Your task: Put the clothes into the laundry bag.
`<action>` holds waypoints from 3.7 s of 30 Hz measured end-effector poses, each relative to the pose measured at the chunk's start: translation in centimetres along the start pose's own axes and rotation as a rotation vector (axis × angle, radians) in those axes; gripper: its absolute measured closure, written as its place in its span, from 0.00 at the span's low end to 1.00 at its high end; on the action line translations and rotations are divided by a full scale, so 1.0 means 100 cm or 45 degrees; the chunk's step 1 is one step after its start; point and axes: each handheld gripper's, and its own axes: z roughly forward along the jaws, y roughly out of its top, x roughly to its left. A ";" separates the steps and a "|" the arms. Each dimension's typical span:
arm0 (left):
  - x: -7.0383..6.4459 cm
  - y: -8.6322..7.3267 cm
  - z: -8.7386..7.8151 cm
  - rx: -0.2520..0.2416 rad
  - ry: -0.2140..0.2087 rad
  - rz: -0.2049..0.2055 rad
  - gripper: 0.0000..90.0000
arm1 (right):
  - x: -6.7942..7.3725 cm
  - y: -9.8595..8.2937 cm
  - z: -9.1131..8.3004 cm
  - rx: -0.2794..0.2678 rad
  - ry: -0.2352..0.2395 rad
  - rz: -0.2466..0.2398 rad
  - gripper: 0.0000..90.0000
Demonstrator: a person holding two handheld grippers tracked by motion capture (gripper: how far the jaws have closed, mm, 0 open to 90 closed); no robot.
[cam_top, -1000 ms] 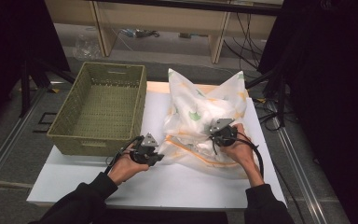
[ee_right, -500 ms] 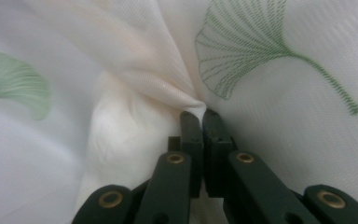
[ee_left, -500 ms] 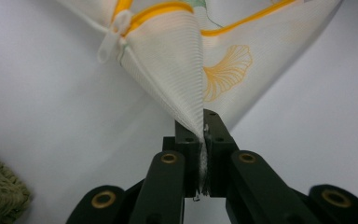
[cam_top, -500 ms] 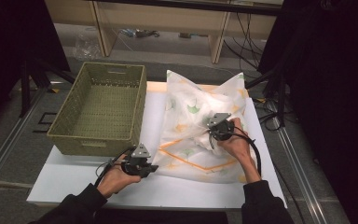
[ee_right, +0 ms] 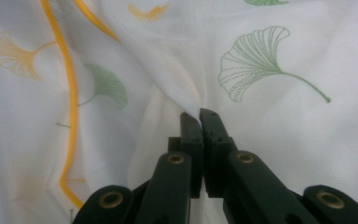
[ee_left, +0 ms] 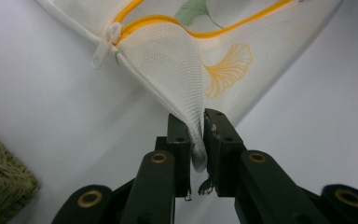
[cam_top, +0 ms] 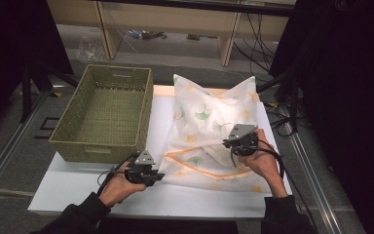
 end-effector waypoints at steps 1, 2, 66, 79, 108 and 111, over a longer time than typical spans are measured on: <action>0.000 0.000 0.000 0.004 -0.002 0.011 0.92 | 0.001 0.001 -0.002 -0.007 0.000 -0.015 1.00; -0.001 0.000 0.000 0.006 -0.001 0.005 0.93 | 0.004 0.001 -0.004 0.001 -0.001 -0.004 1.00; -0.033 0.083 0.061 -0.055 -0.013 -0.020 0.59 | 0.015 -0.026 0.015 0.126 0.152 0.017 1.00; -0.012 0.022 -0.002 -0.074 0.064 -0.087 0.51 | 0.035 -0.039 0.042 0.249 0.246 0.000 1.00; -0.008 0.003 -0.020 -0.080 0.148 -0.053 0.34 | 0.013 -0.059 -0.004 -0.007 -0.057 0.344 0.48; -0.007 0.005 -0.025 -0.113 0.150 -0.058 0.33 | 0.007 -0.063 -0.011 -0.075 -0.106 0.383 0.43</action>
